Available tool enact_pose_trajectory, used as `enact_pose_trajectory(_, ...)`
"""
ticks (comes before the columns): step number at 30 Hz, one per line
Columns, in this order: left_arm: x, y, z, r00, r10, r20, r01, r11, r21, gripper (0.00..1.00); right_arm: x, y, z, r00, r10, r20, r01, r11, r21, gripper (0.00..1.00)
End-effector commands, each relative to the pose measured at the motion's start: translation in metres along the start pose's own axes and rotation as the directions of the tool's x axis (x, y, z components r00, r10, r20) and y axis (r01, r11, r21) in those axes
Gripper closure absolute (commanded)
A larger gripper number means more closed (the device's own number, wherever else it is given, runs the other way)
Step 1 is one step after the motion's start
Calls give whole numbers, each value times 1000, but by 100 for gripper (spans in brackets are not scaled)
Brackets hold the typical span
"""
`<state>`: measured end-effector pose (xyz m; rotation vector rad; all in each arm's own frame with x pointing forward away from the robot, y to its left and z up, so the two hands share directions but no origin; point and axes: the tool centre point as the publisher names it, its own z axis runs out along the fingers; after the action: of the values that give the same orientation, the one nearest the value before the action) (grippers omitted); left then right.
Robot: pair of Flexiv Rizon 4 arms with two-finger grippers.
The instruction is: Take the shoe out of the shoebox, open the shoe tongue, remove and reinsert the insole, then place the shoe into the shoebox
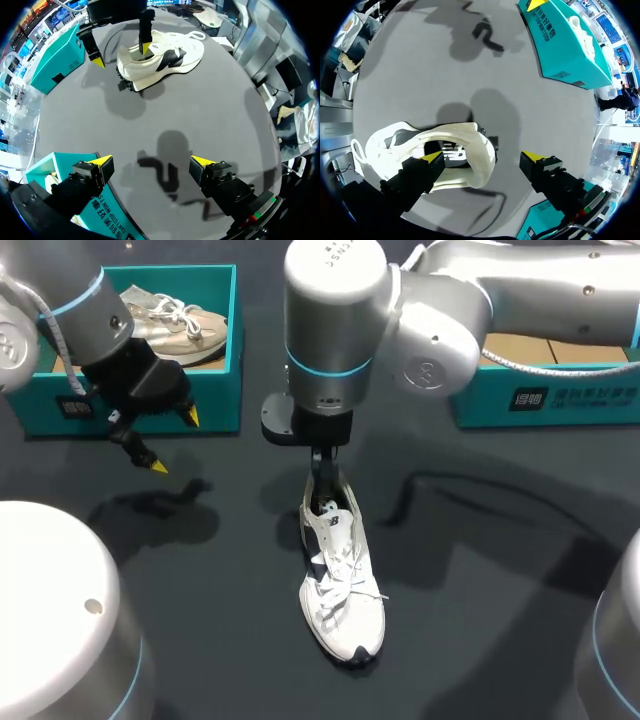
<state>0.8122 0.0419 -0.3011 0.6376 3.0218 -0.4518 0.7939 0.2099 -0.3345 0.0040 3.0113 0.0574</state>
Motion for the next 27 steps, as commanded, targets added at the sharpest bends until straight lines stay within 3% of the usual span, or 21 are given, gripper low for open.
enact_pose_trajectory(1, 1, 0, 0, 1000, 1, 0, -1, 1000, -2, 0, -3, 2, 8, 1000, -9, -4, 9, 1000, 8, 0)
enact_pose_trajectory(12, 1, 0, 0, 1000, 1, 0, -1, 1000, -2, 0, -11, -3, 31, 998, -40, -51, 39, 999, -12, 16)
enact_pose_trajectory(27, 1, 0, 0, 1000, 1, 0, -1, 1000, -2, 0, -9, -8, 46, 995, -48, -92, 45, 999, -26, 24)
